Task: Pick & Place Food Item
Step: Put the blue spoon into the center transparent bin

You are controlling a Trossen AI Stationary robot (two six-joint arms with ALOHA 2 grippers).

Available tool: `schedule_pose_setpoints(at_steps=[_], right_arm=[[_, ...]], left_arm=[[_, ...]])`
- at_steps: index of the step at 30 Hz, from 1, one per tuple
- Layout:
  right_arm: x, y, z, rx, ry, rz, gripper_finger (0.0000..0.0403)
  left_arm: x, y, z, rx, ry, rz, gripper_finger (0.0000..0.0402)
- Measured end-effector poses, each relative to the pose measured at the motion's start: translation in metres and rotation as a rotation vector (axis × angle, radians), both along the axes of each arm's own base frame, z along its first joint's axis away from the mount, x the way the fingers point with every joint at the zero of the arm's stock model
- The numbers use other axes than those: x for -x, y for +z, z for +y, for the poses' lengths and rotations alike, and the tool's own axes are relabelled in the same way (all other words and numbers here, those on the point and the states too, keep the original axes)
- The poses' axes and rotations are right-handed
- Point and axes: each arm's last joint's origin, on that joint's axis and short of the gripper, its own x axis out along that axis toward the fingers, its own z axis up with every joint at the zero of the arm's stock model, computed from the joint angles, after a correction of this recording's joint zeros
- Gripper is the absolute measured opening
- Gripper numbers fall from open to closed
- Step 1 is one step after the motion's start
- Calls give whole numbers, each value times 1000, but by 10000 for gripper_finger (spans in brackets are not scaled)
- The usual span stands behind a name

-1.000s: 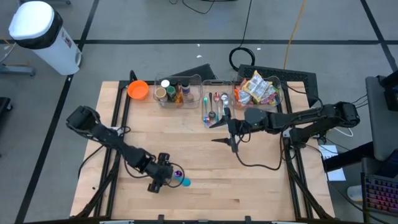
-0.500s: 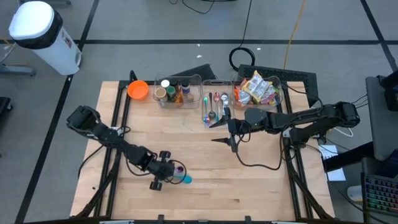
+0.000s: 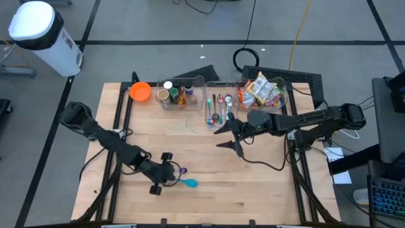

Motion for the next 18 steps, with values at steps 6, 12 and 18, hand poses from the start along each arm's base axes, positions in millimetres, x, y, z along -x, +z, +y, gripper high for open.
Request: schedule_pose_setpoints(at_steps=[6,12,18], right_arm=[[1,0,7,-53,106,11,251],[2,-1,12,-53,121,21,251],[3,-9,10,-33,42,24,251]], left_arm=[[-3,27,9,-231,91,-284,31],[-19,48,25,-579,288,-518,29],[-34,71,47,-725,431,-655,32]])
